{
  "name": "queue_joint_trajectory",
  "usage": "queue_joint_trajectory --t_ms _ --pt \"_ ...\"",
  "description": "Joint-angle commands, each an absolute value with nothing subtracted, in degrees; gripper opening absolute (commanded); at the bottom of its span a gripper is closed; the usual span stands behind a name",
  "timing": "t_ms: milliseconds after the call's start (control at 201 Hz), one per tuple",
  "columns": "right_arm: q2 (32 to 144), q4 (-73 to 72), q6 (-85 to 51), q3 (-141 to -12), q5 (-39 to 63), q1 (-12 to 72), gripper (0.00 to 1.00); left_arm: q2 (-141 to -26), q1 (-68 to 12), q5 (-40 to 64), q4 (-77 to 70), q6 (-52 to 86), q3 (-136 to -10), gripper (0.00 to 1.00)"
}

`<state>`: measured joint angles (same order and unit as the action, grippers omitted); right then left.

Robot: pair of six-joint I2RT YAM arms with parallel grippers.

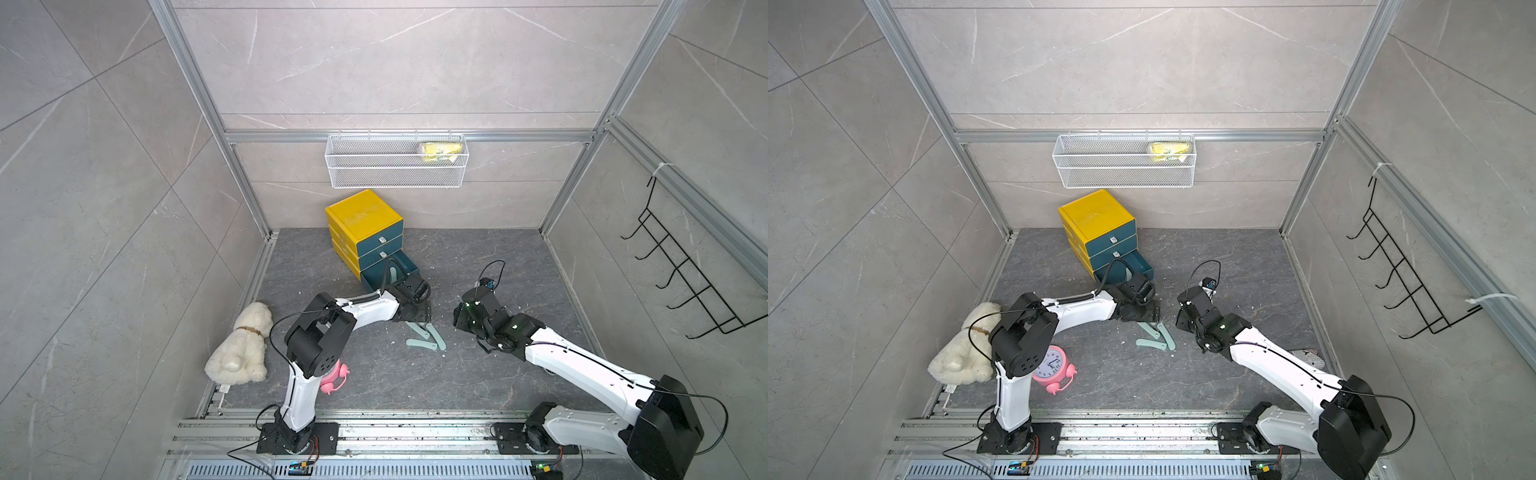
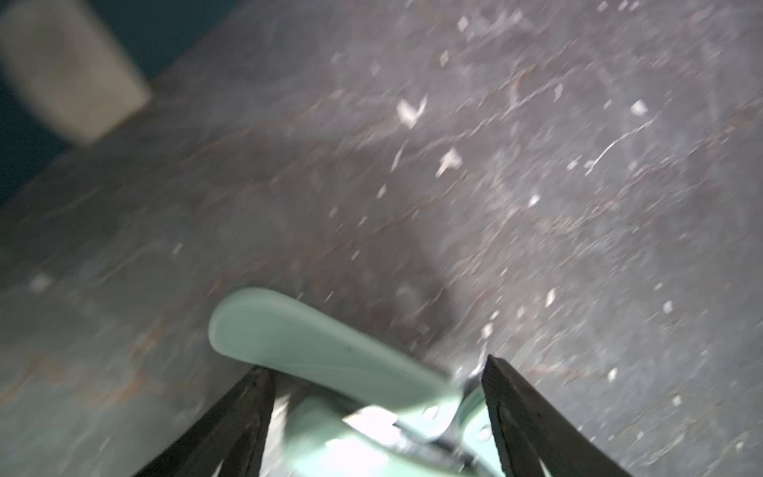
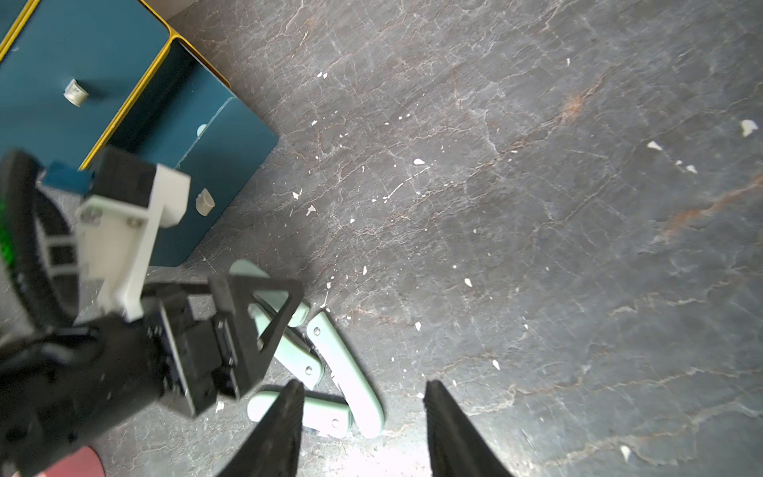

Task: Place the fruit knives into the drawer by color
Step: Pick up the fruit knife from the center of the board.

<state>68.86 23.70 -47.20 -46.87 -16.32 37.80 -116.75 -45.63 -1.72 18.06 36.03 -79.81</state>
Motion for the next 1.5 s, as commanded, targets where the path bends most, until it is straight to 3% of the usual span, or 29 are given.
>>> queue_joint_trajectory --t_ms 0,428,781,1194,1498 --pt "67.43 24.24 -47.99 -45.54 -16.66 37.40 0.50 -119.75 -45.86 0.63 20.87 33.73 -85.96 0.79" --pt "67.20 22.81 -48.69 -43.77 -15.38 35.75 0.51 -124.39 -50.04 -12.54 33.53 23.19 -93.69 0.54" --pt "66.45 22.40 -49.57 -43.57 -14.51 34.79 0.51 -127.95 -53.52 -20.45 35.60 19.58 -96.24 0.36" --pt "65.96 22.50 -50.44 -43.46 -14.28 34.45 0.51 -125.99 -53.52 -21.35 32.23 19.77 -94.18 0.23" --pt "66.35 22.19 -50.98 -43.15 -14.06 34.37 0.51 -122.01 -53.35 -21.40 29.39 19.77 -92.40 0.21"
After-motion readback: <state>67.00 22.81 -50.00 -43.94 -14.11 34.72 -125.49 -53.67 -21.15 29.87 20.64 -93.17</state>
